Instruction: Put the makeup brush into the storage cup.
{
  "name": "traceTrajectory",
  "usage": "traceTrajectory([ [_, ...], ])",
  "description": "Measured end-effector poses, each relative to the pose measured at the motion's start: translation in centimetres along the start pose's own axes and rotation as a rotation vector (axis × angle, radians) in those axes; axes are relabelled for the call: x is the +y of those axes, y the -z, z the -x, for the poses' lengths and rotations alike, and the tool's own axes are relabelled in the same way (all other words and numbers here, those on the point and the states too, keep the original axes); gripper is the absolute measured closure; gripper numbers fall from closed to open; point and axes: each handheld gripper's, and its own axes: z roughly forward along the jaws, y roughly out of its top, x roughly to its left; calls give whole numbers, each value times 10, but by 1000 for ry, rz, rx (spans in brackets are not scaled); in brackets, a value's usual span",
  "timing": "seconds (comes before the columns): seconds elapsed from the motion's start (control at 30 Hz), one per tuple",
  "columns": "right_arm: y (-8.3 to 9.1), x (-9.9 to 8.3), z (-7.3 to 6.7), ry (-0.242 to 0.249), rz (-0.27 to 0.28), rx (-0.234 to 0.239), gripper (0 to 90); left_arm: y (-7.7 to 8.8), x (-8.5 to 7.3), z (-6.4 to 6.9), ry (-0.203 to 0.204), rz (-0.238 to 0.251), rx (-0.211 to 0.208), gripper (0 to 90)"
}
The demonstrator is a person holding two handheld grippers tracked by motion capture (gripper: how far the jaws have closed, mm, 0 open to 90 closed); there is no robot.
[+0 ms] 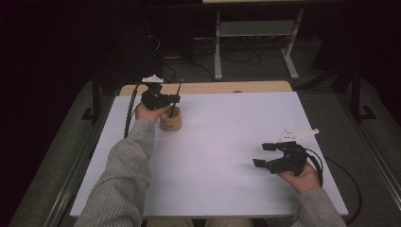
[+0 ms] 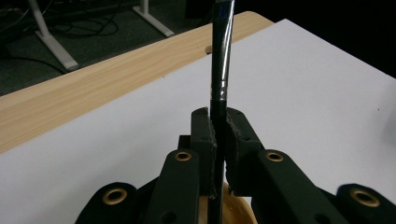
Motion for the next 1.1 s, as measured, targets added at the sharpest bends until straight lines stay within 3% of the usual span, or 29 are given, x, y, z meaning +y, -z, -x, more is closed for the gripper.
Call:
traceTrajectory([
  [0.17,1,0,0,1,4,2,188,-1,-2,1,-7,-9,5,826],
  [0.33,1,0,0,0,7,1,188,-3,-5,3,-20,-48,11,822],
  [0.53,2,1,0,3,10,-1,186,-2,-2,7,-32,-47,23,774],
  [0.93,1,2,-1,6,7,3,186,9,1,8,-33,-51,46,682],
  [1.1,1,2,-1,4,3,-5,183,12,0,9,-42,-82,55,670],
])
